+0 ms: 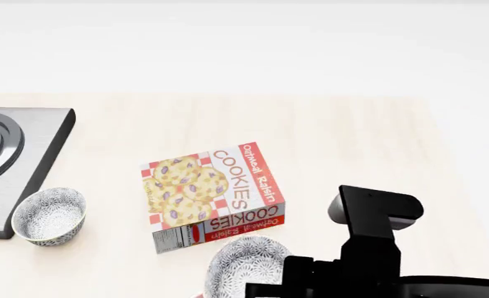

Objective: Pick the akita bowl next to the plate and place it on the plate.

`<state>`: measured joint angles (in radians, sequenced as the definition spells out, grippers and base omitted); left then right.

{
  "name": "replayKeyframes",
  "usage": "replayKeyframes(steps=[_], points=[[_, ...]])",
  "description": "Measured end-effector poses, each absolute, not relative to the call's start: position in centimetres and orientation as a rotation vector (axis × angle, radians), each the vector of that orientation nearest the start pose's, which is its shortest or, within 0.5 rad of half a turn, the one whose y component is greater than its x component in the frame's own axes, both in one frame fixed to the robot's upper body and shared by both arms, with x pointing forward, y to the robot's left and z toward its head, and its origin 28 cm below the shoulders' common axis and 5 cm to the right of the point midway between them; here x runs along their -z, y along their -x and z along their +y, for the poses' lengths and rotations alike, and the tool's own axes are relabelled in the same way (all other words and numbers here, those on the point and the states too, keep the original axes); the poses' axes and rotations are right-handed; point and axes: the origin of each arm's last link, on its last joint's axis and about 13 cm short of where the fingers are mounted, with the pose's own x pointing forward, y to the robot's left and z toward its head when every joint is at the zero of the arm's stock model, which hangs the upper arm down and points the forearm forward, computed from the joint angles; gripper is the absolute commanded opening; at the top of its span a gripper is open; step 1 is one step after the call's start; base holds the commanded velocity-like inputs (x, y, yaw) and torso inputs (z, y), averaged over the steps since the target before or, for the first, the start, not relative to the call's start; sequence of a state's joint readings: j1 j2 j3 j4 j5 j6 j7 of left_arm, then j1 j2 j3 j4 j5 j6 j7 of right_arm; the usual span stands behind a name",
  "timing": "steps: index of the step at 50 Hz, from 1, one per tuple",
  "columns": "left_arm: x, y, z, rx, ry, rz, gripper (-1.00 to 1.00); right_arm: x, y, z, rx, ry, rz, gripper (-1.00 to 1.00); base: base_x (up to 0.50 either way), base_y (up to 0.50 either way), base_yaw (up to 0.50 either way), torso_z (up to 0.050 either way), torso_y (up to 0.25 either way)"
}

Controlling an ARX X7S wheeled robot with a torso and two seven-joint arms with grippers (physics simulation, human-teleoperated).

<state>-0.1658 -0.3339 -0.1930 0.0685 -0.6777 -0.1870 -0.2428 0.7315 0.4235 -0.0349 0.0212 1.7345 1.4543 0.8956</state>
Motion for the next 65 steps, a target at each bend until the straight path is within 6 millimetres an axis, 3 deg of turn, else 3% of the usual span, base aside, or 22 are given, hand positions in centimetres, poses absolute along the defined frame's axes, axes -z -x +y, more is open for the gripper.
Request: replayKeyframes(steps=[65], points=[[-8.0,-24.4,30.8,-0.313,0.364,-0.091,1.0,-13.7,-25.2,-12.9,-0.354,-0.268,0.9,-1.0,0.0,0.0,0.0,0.0,0.0]])
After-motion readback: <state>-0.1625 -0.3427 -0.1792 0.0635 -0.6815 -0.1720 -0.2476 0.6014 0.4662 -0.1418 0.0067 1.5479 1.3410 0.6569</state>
